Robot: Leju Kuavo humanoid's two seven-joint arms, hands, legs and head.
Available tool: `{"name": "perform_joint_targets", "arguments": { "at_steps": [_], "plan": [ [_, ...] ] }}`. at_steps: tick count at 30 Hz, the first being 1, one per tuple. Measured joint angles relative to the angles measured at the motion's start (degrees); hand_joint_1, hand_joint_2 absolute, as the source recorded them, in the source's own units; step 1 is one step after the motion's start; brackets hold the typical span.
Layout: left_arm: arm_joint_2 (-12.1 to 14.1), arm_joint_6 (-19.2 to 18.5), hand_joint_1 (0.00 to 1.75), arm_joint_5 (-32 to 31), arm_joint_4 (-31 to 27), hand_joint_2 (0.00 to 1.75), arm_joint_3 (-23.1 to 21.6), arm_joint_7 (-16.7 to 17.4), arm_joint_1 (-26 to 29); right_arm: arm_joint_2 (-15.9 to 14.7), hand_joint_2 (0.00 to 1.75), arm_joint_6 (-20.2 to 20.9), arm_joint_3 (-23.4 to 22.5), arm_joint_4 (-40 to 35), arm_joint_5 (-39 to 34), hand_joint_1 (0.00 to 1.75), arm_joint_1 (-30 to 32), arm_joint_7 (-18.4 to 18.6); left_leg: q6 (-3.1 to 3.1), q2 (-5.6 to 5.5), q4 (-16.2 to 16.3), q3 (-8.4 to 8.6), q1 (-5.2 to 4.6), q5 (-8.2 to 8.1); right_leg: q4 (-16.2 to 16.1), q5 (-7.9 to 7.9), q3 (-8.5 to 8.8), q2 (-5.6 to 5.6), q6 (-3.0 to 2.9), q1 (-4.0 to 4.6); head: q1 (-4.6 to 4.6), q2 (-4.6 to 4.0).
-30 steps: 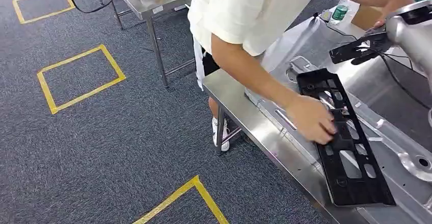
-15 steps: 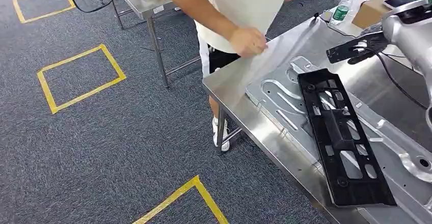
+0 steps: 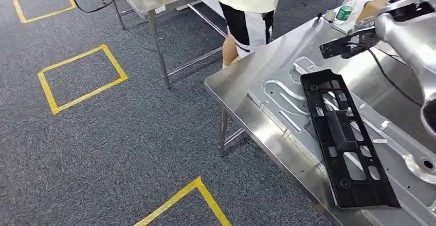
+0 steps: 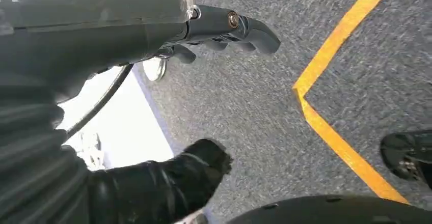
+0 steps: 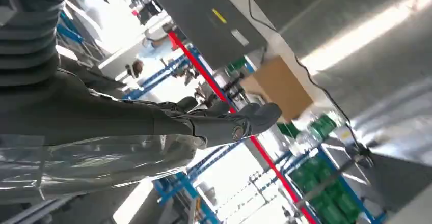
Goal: Take the parts from the cabinet and place them on the table.
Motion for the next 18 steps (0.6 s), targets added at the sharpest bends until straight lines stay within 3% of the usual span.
{"name": "perform_joint_targets", "arguments": {
  "at_steps": [4,13,18],
  "plan": [
    [0.0,-0.2,0.00,0.2,0.1,0.00,0.0,0.0,0.1,2.5,0.00,-4.2,0.0,0.0,-1.1,0.00,-0.3,0.7,-0.01,-0.03,0.0,-0.01,0.02,0.06,0.0,0.01,0.01,-0.04,0.00,0.01,0.00,0.00],
    [0.0,-0.1,0.00,1.7,0.1,0.00,0.6,0.4,0.1,12.0,0.00,-21.8,-0.6,-1.1,-7.5,0.00,-2.6,0.5,-0.10,-0.02,0.0,0.06,0.05,0.13,0.0,0.02,0.00,-0.01,-0.01,0.04,0.00,0.00],
    [-0.3,0.0,0.00,1.9,0.1,0.00,1.4,0.6,0.1,15.5,0.00,-25.2,-2.3,-5.5,-10.6,0.00,-3.4,1.5,-0.15,-0.11,0.0,0.07,0.10,0.16,0.0,0.02,0.00,-0.06,-0.02,0.11,0.00,0.00]
  ]
}}
